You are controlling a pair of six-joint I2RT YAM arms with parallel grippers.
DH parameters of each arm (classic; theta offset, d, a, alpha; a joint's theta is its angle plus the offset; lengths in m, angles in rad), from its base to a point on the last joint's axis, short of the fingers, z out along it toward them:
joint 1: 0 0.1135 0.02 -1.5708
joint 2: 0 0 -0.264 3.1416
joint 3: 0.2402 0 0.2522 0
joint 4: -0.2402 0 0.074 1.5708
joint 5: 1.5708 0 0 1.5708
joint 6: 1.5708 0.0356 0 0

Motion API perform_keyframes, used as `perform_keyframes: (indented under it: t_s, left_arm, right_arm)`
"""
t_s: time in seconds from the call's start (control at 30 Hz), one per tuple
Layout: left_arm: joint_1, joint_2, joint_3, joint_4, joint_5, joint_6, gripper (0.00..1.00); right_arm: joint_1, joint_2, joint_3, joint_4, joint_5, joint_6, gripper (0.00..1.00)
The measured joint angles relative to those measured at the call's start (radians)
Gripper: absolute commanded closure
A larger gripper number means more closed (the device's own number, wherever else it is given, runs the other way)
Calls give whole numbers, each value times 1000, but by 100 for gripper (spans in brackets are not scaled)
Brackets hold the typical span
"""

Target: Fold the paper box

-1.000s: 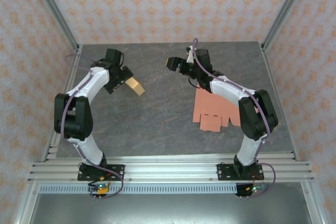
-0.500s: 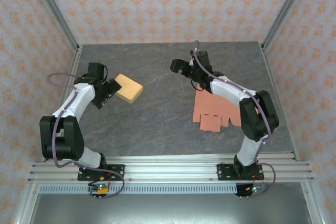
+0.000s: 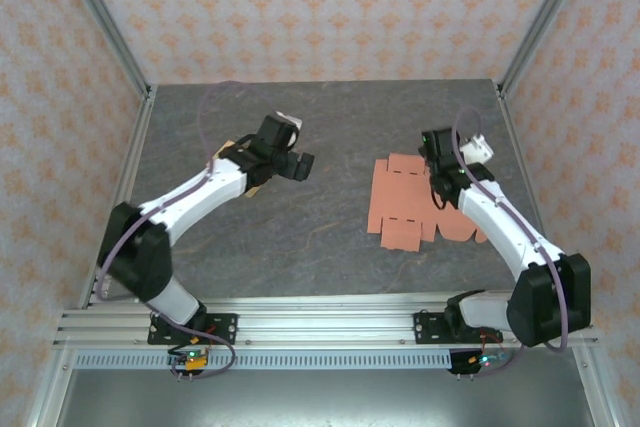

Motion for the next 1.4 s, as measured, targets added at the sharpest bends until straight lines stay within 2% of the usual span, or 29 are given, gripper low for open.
perform_keyframes:
  t_s: [0.17, 0.27, 0.6, 0.8, 0.9, 1.0, 1.2, 1.4]
  left_arm:
    - [8, 193, 39, -35, -168, 113, 0]
    - [31, 219, 57, -50, -190, 133, 0]
    - [243, 246, 109, -75, -175, 144, 0]
    - [309, 280, 154, -81, -102, 122, 0]
    - [332, 280, 209, -104, -7, 112, 0]
    - [311, 240, 221, -120, 92, 107, 0]
    - [145, 197, 212, -165, 100, 108, 0]
    - [154, 267, 187, -220, 26, 137, 0]
  right_arm:
    - [-5, -27, -95, -46, -10, 92, 1]
    - [-5, -25, -77, -42, -18, 98, 0]
    - [-11, 61, 11, -31, -63, 94, 1]
    - [-14, 72, 56, -38, -74, 66, 1]
    - [-14, 72, 72, -39, -77, 55, 1]
    - [-14, 72, 74, -43, -81, 52, 1]
    - [-14, 72, 71, -37, -99, 56, 0]
    - [-14, 103, 84, -25, -116, 55, 0]
